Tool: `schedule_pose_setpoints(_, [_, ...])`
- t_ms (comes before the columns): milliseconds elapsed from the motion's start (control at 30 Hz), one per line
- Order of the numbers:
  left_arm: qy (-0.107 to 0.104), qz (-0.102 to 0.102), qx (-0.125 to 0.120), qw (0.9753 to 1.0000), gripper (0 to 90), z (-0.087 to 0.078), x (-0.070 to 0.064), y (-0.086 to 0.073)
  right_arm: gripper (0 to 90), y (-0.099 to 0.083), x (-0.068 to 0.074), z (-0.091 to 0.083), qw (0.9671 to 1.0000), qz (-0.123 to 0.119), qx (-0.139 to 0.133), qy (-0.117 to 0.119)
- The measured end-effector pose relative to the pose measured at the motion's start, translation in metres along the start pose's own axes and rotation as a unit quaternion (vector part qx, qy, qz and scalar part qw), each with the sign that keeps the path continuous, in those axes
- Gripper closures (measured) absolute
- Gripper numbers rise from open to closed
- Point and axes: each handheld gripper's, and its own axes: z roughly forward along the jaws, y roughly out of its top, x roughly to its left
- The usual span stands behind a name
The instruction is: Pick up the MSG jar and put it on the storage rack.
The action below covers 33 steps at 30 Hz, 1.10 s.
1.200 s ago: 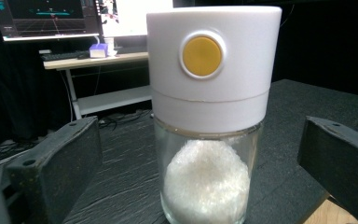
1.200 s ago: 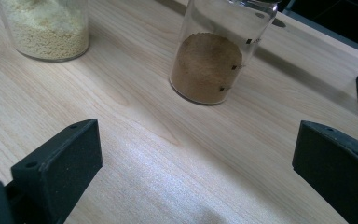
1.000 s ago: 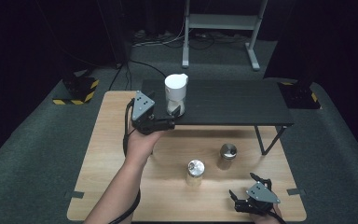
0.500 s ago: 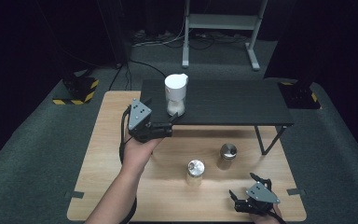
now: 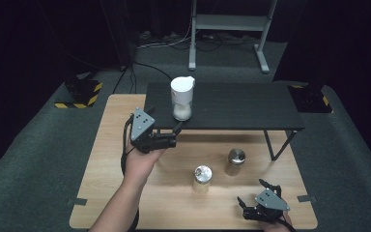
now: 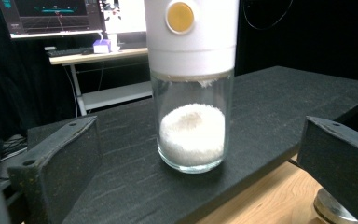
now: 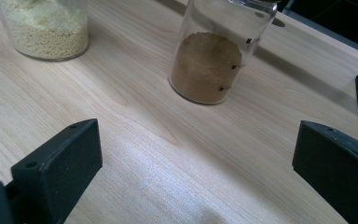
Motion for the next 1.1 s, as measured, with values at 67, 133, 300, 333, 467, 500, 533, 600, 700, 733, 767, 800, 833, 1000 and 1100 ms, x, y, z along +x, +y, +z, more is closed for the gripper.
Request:
schedule_pose_setpoints(67, [-0.001, 0.001, 0.0, 1.0, 0.3, -0.001, -0.001, -0.002, 0.1, 0.0, 0.0, 0.0, 1.0, 0.0, 0.0, 0.0])
schedule_pose_setpoints(133, [-0.002, 0.001, 0.001, 1.0, 0.3, -0.004, -0.002, -0.004, 0.2, 0.0, 0.0, 0.0, 1.0, 0.0, 0.0, 0.0])
schedule_pose_setpoints(300, [-0.003, 0.0, 0.005, 1.0, 0.3, -0.007, -0.003, -0.009, 0.2, 0.0, 0.0, 0.0, 1.0, 0.001, -0.001, 0.0])
schedule_pose_setpoints(333, [-0.004, 0.002, 0.008, 1.0, 0.3, -0.008, -0.003, -0.01, 0.2, 0.0, 0.0, 0.0, 1.0, 0.001, -0.001, 0.0])
schedule_pose_setpoints(467, [-0.005, 0.002, 0.016, 0.9999, 0.3, -0.011, -0.004, -0.016, 0.1, 0.0, 0.0, 0.0, 1.0, 0.001, -0.001, 0.0])
schedule_pose_setpoints(500, [-0.004, 0.002, 0.016, 0.9999, 0.3, -0.012, -0.004, -0.018, 0.1, 0.0, 0.0, 0.0, 1.0, 0.002, -0.001, 0.0])
schedule_pose_setpoints(533, [-0.004, 0.002, 0.017, 0.9998, 0.3, -0.013, -0.004, -0.019, 0.2, 0.0, 0.0, 0.0, 1.0, 0.001, -0.001, 0.0])
schedule_pose_setpoints(600, [-0.004, 0.002, 0.019, 0.9998, 0.3, -0.015, -0.005, -0.021, 0.2, 0.0, 0.0, 0.0, 1.0, 0.001, -0.001, 0.0])
schedule_pose_setpoints(700, [-0.003, 0.003, 0.021, 0.9998, 0.3, -0.017, -0.005, -0.025, 0.2, 0.0, 0.0, 0.0, 1.0, 0.001, -0.001, 0.0])
schedule_pose_setpoints(733, [-0.003, 0.003, 0.022, 0.9997, 0.2, -0.019, -0.006, -0.028, 0.1, 0.0, 0.0, 0.0, 1.0, 0.001, -0.001, 0.0])
schedule_pose_setpoints(767, [-0.003, 0.003, 0.022, 0.9997, 0.2, -0.019, -0.006, -0.028, 0.1, 0.0, 0.0, 0.0, 1.0, 0.001, 0.0, -0.001])
schedule_pose_setpoints(800, [-0.003, 0.004, 0.024, 0.9997, 0.3, -0.021, -0.006, -0.031, 0.1, 0.0, 0.0, 0.0, 1.0, 0.0, 0.0, -0.001])
schedule_pose_setpoints(833, [-0.003, 0.003, 0.024, 0.9997, 0.3, -0.022, -0.006, -0.032, 0.2, 0.0, 0.0, 0.0, 1.0, 0.0, 0.0, -0.001])
schedule_pose_setpoints(1000, [-0.005, 0.003, 0.031, 0.9995, 0.3, -0.026, -0.008, -0.04, 0.1, 0.0, 0.0, 0.0, 1.0, 0.0, 0.0, -0.001])
schedule_pose_setpoints(1100, [-0.007, 0.001, 0.037, 0.9993, 0.3, -0.027, -0.009, -0.045, 0.2, 0.0, 0.0, 0.0, 1.0, 0.0, 0.0, -0.001])
